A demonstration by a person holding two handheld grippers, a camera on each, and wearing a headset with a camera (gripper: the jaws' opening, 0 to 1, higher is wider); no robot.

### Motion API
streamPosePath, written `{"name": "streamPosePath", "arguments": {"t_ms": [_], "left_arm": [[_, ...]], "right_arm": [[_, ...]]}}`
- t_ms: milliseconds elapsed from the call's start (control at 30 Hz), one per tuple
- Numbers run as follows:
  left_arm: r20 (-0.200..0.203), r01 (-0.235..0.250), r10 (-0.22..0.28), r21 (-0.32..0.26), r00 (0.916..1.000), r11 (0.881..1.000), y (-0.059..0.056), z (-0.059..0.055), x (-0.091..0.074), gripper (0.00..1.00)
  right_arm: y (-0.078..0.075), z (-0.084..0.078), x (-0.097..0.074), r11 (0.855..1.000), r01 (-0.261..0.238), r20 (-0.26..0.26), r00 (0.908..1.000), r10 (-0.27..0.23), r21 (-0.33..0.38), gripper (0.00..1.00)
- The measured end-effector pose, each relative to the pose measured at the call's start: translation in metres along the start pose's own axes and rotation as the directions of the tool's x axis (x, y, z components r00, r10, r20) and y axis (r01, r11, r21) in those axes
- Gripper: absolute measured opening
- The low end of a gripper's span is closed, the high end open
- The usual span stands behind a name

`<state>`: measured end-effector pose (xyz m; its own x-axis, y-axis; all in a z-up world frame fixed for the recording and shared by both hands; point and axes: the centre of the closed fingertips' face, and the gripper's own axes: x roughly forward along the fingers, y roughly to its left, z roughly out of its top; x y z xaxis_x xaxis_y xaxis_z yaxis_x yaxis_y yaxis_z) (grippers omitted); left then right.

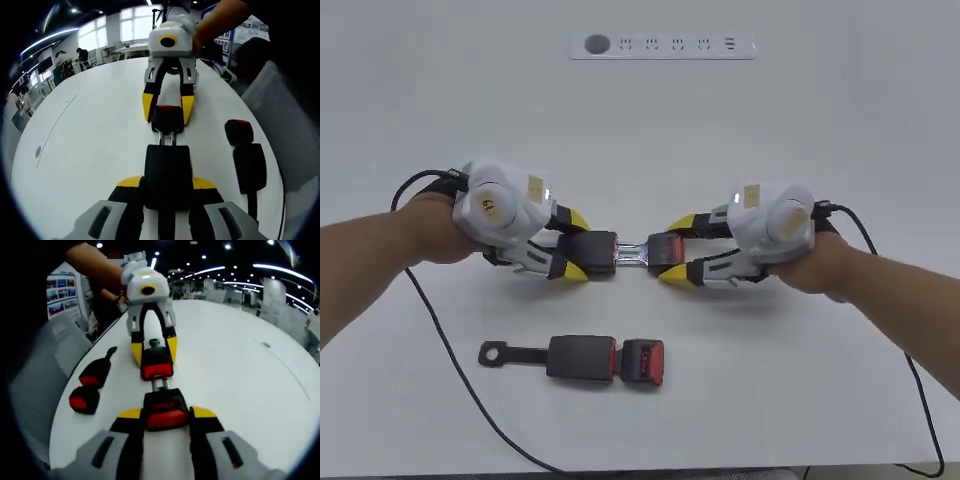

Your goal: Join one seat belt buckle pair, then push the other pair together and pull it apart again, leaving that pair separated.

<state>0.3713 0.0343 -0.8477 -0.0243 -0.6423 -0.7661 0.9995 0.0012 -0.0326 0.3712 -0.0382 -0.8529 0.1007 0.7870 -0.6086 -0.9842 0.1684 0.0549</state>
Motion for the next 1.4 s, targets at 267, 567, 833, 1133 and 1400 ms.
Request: {"name": "streamPosePath", "arguments": {"t_ms": [267, 567, 833, 1133, 1400], "left_arm": [[-0.015, 0.005, -0.004, 0.016, 0.9999, 1.0, -0.001, 0.0, 0.001, 0.35], [-0.024, 0.007, -0.006, 0.027, 0.9997, 1.0, 0.0, -0.002, 0.001, 0.35], [-0.024, 0.012, -0.012, 0.023, 0.9996, 1.0, 0.001, -0.001, 0.001, 0.35], [-0.021, 0.01, -0.009, 0.016, 0.9997, 1.0, 0.002, 0.0, 0.001, 0.34], [-0.023, 0.002, -0.002, 0.01, 0.9997, 1.0, 0.002, 0.0, 0.0, 0.35]], "right_arm": [[0.005, 0.005, 0.008, 1.0, -0.015, -0.008, 0.9999, 0.015, 0.002, 0.35], [0.004, 0.007, 0.012, 1.0, -0.002, -0.044, 0.999, 0.003, 0.023, 0.35], [0.005, 0.015, 0.023, 1.0, -0.001, -0.061, 0.9981, 0.002, 0.018, 0.35], [0.004, 0.017, 0.025, 0.997, 0.042, -0.083, 0.9959, -0.036, 0.068, 0.35], [0.002, 0.019, 0.026, 0.997, 0.046, -0.129, 0.991, -0.038, 0.062, 0.35]]}}
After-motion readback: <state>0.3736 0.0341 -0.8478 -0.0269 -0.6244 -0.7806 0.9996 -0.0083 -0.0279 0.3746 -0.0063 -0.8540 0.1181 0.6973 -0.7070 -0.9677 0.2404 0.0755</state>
